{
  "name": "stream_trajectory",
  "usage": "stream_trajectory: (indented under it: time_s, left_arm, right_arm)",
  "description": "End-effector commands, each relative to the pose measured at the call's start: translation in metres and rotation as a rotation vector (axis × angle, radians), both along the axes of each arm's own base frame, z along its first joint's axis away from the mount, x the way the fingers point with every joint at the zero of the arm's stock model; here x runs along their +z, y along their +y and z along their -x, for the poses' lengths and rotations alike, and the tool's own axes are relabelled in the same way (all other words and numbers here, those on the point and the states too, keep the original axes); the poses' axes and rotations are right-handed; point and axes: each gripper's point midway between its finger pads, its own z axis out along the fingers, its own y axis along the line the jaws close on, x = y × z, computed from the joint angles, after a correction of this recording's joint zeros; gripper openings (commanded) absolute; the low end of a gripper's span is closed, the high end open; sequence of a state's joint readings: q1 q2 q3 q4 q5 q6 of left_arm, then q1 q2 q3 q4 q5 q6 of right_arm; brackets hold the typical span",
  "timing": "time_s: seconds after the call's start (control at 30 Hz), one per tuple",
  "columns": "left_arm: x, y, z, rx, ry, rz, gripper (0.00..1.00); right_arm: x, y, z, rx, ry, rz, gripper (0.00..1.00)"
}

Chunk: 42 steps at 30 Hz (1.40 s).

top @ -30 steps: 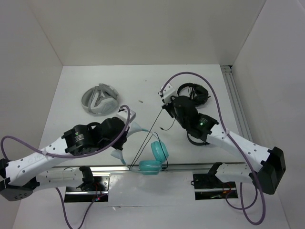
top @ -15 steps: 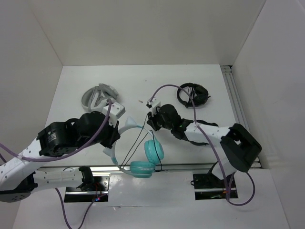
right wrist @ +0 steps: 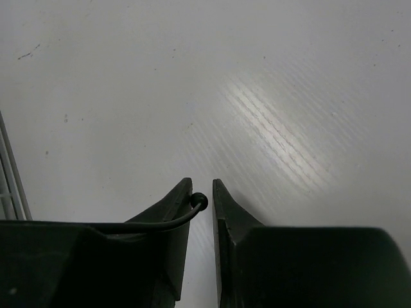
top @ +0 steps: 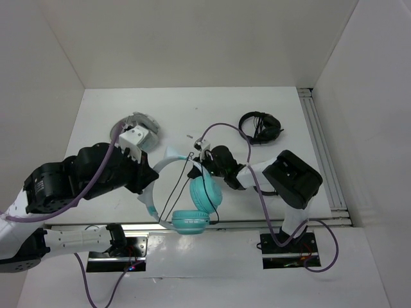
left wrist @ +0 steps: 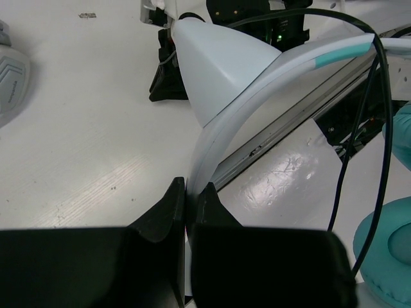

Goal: Wrap the headphones

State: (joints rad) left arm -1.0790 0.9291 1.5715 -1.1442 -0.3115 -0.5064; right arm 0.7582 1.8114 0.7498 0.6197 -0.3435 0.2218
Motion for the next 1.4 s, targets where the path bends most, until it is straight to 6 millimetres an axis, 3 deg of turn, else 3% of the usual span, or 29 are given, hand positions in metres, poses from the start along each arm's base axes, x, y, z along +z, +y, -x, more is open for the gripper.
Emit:
stream_trajectory:
  time_s: [0.0,0.1,0.13,0.17,0.33,0.53,0.6,0.63,0.7,0.73,0.83,0.9,0.97,1.0,1.07,1.1,1.3,1.37]
  left_arm:
    - [0.031,-0.013,0.003,-0.008,-0.009,0.148,0.00]
    - [0.027,-0.014,0.003,-0.003,0.001,0.145,0.00]
    - [0.027,-0.012,-0.001,0.025,-0.006,0.145,0.00]
    - [0.028,-0.010,-0.003,0.038,-0.013,0.142,0.00]
    - [0.024,0.008,-0.019,0.240,-0.002,0.188,0.00]
    - [0.033,0.037,-0.048,0.563,-0.041,0.314,0.00]
    - [0.031,0.046,-0.058,0.656,-0.076,0.302,0.00]
    - [0.027,0.048,-0.061,0.699,-0.074,0.299,0.00]
    - [0.021,0.056,-0.075,0.799,-0.101,0.240,0.00]
    - [0.020,0.062,-0.082,0.837,-0.109,0.218,0.00]
    - [0.008,0.067,-0.104,0.908,-0.107,0.128,0.00]
    - [-0.011,0.067,-0.117,0.918,-0.085,0.068,0.00]
    - [-0.031,0.082,-0.131,0.978,-0.064,0.025,0.00]
    - [-0.042,0.078,-0.137,0.963,-0.031,0.009,0.00]
    - [-0.060,0.085,-0.145,0.994,-0.005,-0.019,0.00]
    - [-0.074,0.085,-0.150,0.997,0.004,-0.052,0.00]
    - [-0.128,0.073,-0.150,1.003,0.103,-0.214,0.00]
    - [-0.130,0.068,-0.148,1.005,0.096,-0.225,0.00]
  right_arm:
    - [0.016,0.009,-0.001,0.016,-0.034,-0.095,0.27]
    - [0.018,0.006,-0.007,-0.003,-0.046,-0.100,0.21]
    - [0.018,0.006,-0.007,-0.003,-0.046,-0.100,0.09]
    - [0.021,0.006,-0.006,-0.003,-0.054,-0.107,0.04]
    - [0.019,-0.011,-0.004,-0.094,-0.050,-0.126,0.00]
    - [0.011,-0.023,0.037,-0.166,-0.055,-0.069,0.00]
    - [0.018,-0.022,0.050,-0.174,-0.075,-0.060,0.00]
    - [0.010,-0.026,0.059,-0.183,-0.055,-0.017,0.00]
    - [0.021,-0.018,0.082,-0.177,-0.083,-0.015,0.00]
    - [0.017,-0.017,0.098,-0.171,-0.094,0.029,0.00]
    - [0.031,-0.021,0.130,-0.175,-0.147,0.039,0.00]
    - [0.042,-0.028,0.149,-0.161,-0.157,0.045,0.00]
    - [0.052,-0.025,0.174,-0.108,-0.178,0.039,0.00]
    - [0.072,-0.019,0.182,-0.093,-0.185,-0.002,0.00]
    - [0.077,-0.020,0.203,-0.066,-0.203,0.031,0.00]
    - [0.092,-0.014,0.210,-0.059,-0.211,0.012,0.00]
    - [0.124,0.004,0.256,0.186,-0.255,0.018,0.00]
    - [0.133,0.008,0.261,0.238,-0.278,0.019,0.00]
